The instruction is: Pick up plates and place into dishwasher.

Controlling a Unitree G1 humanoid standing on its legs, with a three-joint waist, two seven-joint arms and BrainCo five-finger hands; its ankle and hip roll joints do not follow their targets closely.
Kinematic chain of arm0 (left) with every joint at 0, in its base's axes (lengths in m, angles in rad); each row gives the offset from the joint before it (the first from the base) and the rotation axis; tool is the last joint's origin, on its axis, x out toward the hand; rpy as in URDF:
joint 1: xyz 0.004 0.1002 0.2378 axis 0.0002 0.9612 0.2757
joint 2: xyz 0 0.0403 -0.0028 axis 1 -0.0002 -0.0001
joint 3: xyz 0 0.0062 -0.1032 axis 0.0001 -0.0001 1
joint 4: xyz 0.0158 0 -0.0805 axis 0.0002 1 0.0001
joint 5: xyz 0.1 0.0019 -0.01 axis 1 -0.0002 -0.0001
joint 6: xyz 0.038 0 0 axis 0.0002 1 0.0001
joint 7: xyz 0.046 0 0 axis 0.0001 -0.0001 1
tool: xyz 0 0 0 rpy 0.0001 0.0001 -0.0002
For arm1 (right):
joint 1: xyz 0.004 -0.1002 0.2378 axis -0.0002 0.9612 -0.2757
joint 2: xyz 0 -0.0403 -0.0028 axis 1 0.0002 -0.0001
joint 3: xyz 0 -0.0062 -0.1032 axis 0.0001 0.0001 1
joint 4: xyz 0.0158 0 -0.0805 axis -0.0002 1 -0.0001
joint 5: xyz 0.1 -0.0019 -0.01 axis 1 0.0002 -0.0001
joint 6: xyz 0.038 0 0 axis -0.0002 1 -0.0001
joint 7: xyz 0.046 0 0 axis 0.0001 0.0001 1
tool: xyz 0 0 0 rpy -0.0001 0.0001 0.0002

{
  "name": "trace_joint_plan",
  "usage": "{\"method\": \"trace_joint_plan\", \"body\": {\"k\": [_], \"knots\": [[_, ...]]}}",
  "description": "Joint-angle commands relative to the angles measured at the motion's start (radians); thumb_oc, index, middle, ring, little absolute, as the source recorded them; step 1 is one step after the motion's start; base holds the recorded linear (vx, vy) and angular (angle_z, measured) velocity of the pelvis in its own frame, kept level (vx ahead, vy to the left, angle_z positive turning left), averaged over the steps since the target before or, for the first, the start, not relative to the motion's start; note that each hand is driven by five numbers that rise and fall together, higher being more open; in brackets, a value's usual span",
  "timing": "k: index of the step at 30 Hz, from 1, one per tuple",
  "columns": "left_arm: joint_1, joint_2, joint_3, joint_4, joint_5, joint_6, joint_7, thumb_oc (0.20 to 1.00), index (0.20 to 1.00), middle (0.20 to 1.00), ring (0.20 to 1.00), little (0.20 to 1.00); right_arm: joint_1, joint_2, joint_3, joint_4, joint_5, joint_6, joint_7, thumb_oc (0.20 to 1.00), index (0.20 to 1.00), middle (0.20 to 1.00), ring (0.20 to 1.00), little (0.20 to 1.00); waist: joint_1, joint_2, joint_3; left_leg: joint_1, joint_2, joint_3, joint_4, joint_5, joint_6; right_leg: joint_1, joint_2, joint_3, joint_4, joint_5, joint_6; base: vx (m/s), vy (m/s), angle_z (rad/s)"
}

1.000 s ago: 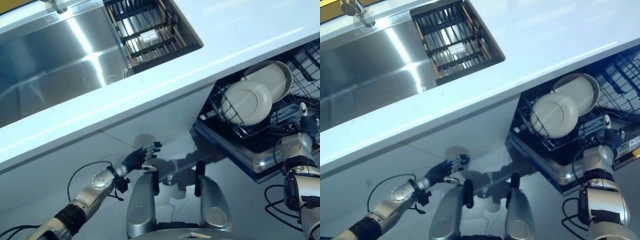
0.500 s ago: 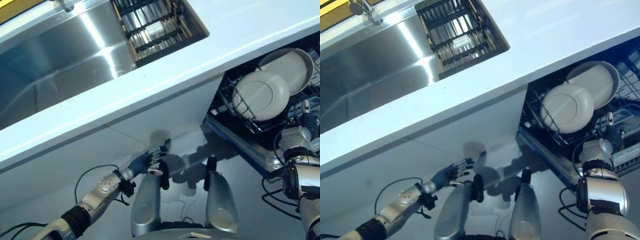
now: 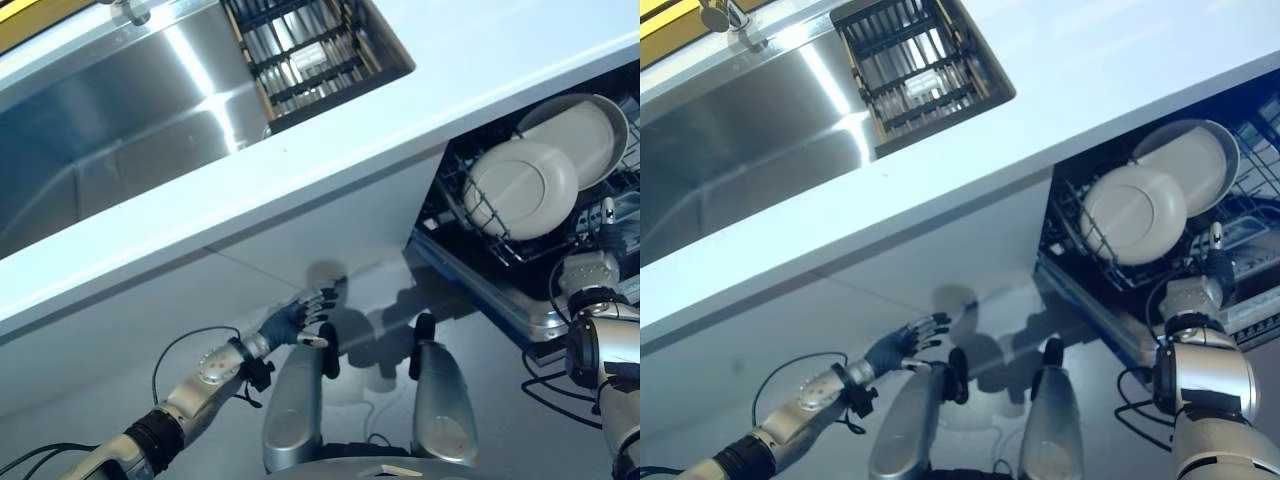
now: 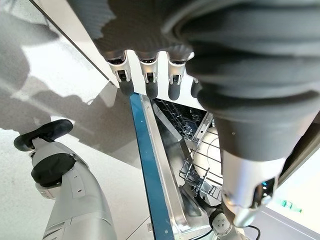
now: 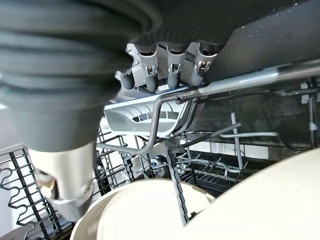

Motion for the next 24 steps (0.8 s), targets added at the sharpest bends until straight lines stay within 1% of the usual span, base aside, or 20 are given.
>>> {"method": "trace_joint_plan", "body": {"k": [1,3,7,10,14,18,20,21,23,24], "knots": [[0.032,0.005,0.029,-0.101,-0.021,-0.018,0.015,1.000,1.000,1.000,1.000,1.000,-0.060,-0.061,0.014,-0.072,0.030,-0.047,0.110,1.000,1.000,1.000,1.000,1.000,0.060,0.003,-0.041,-0.055,0.081,-0.059,-0.050,0.069,-0.073,0.027,-0.002,-0.027,0.036,-0.086,0.004,0.02,-0.007,0.09],[0.033,0.009,0.037,-0.110,-0.024,-0.013,0.018,1.000,1.000,1.000,1.000,1.000,-0.068,-0.068,0.012,-0.076,0.041,-0.042,0.124,1.000,1.000,1.000,1.000,1.000,0.064,0.000,-0.040,-0.056,0.081,-0.061,-0.056,0.072,-0.074,0.026,0.000,-0.030,0.033,-0.085,0.003,0.01,-0.005,0.09],[0.034,0.025,0.051,-0.135,-0.028,-0.011,0.017,1.000,1.000,1.000,1.000,1.000,-0.088,-0.081,0.011,-0.087,0.090,-0.043,0.182,1.000,1.000,1.000,1.000,1.000,0.077,-0.006,-0.034,-0.066,0.079,-0.070,-0.066,0.080,-0.072,0.016,0.003,-0.037,0.032,-0.082,0.004,-0.01,-0.002,0.04],[0.034,0.036,0.051,-0.144,-0.029,-0.020,0.018,1.000,1.000,1.000,1.000,1.000,-0.100,-0.091,0.016,-0.090,0.108,-0.058,0.193,1.000,1.000,1.000,1.000,1.000,0.083,-0.012,-0.029,-0.071,0.078,-0.077,-0.078,0.089,-0.071,0.008,0.008,-0.039,0.032,-0.081,0.004,-0.02,0.003,0.05],[0.035,0.046,0.056,-0.164,-0.035,-0.019,0.029,1.000,1.000,1.000,1.000,1.000,-0.115,-0.096,0.018,-0.092,0.099,-0.055,0.188,1.000,1.000,1.000,1.000,1.000,0.091,-0.017,-0.021,-0.080,0.078,-0.082,-0.080,0.092,-0.069,-0.004,0.011,-0.046,0.045,-0.085,0.000,-0.02,0.005,0.08],[0.033,0.049,0.063,-0.163,-0.035,-0.024,0.030,1.000,1.000,1.000,1.000,1.000,-0.139,-0.096,0.020,-0.101,0.159,-0.038,0.203,1.000,1.000,1.000,1.000,1.000,0.098,-0.020,-0.016,-0.091,0.077,-0.082,-0.083,0.098,-0.068,-0.016,0.013,-0.052,0.052,-0.087,-0.002,-0.02,0.012,0.04],[0.032,0.049,0.063,-0.164,-0.033,-0.026,0.031,1.000,1.000,1.000,1.000,1.000,-0.143,-0.092,0.014,-0.101,0.219,-0.008,0.233,1.000,1.000,1.000,1.000,1.000,0.104,-0.020,-0.014,-0.092,0.077,-0.083,-0.085,0.093,-0.070,-0.016,0.014,-0.055,0.057,-0.095,0.001,0.00,0.006,0.07],[0.032,0.048,0.064,-0.167,-0.029,-0.028,0.032,1.000,1.000,1.000,1.000,1.000,-0.147,-0.088,0.009,-0.101,0.281,0.014,0.260,1.000,1.000,1.000,1.000,1.000,0.107,-0.018,-0.013,-0.093,0.076,-0.084,-0.090,0.095,-0.070,-0.018,0.014,-0.058,0.058,-0.096,0.001,0.00,0.007,0.10],[0.032,0.052,0.066,-0.170,-0.032,-0.035,0.034,1.000,1.000,1.000,1.000,1.000,-0.153,-0.088,0.005,-0.100,0.335,0.031,0.305,1.000,1.000,1.000,1.000,1.000,0.113,-0.017,-0.011,-0.097,0.075,-0.082,-0.098,0.101,-0.070,-0.022,0.013,-0.065,0.059,-0.098,0.002,-0.04,0.006,0.13],[0.031,0.056,0.070,-0.174,-0.036,-0.035,0.036,1.000,1.000,1.000,1.000,1.000,-0.156,-0.088,0.004,-0.101,0.342,0.035,0.324,1.000,1.000,1.000,1.000,1.000,0.115,-0.017,-0.011,-0.102,0.073,-0.082,-0.106,0.113,-0.068,-0.027,0.012,-0.069,0.055,-0.089,0.001,-0.03,-0.001,0.09]]}}
